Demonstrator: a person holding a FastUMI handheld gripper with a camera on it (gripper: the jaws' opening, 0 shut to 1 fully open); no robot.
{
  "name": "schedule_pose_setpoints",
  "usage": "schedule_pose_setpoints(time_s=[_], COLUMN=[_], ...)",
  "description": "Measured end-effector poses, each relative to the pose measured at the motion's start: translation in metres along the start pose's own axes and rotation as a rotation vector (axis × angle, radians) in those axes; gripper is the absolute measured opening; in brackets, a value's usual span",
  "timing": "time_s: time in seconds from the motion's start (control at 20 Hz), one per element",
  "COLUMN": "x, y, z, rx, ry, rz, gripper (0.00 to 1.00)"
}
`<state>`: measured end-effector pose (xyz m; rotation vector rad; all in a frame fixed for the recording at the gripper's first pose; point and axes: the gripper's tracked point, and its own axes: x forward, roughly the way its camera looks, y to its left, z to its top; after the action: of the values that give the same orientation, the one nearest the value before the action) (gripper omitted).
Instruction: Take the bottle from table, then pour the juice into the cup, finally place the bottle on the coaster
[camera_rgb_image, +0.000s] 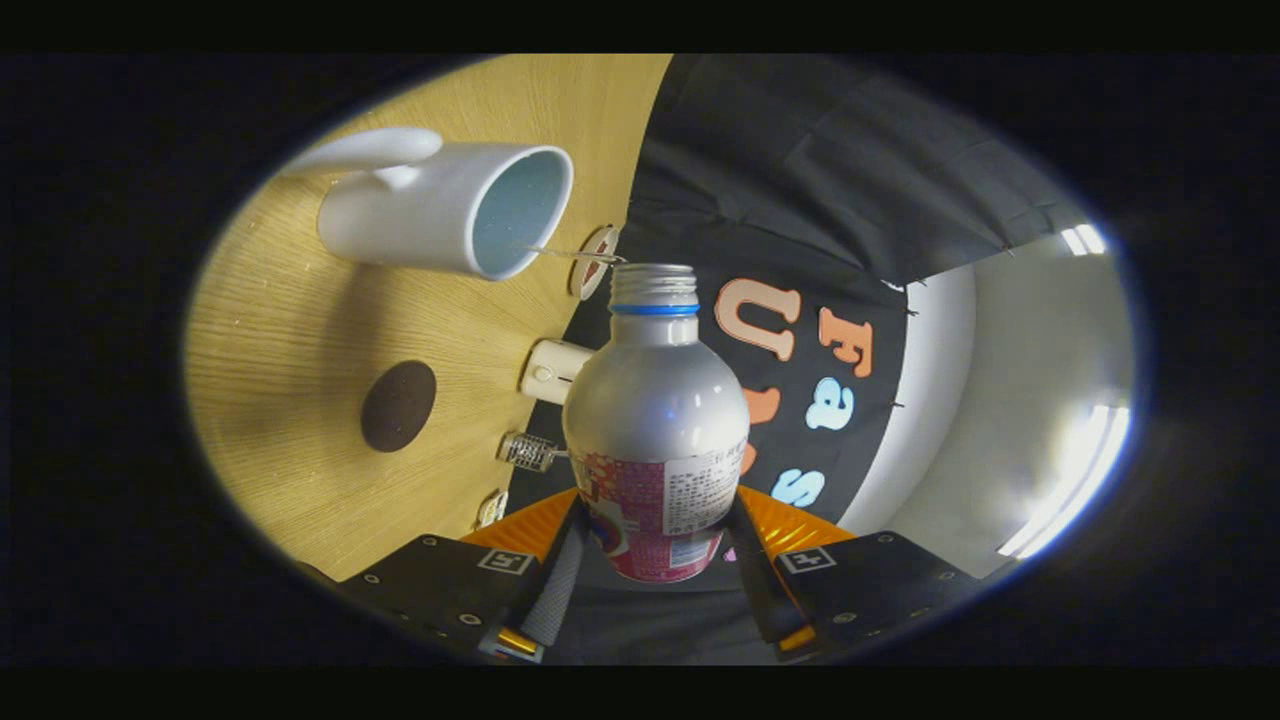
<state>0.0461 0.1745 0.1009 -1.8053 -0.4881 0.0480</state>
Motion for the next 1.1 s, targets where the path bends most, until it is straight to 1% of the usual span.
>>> schedule_pose_setpoints(time_s=[1.1], x=[0.0002], y=[0.0057], z=[0.0050], rx=[-0.051], ry=[-0.022], rz=[0.030], gripper=[0.73])
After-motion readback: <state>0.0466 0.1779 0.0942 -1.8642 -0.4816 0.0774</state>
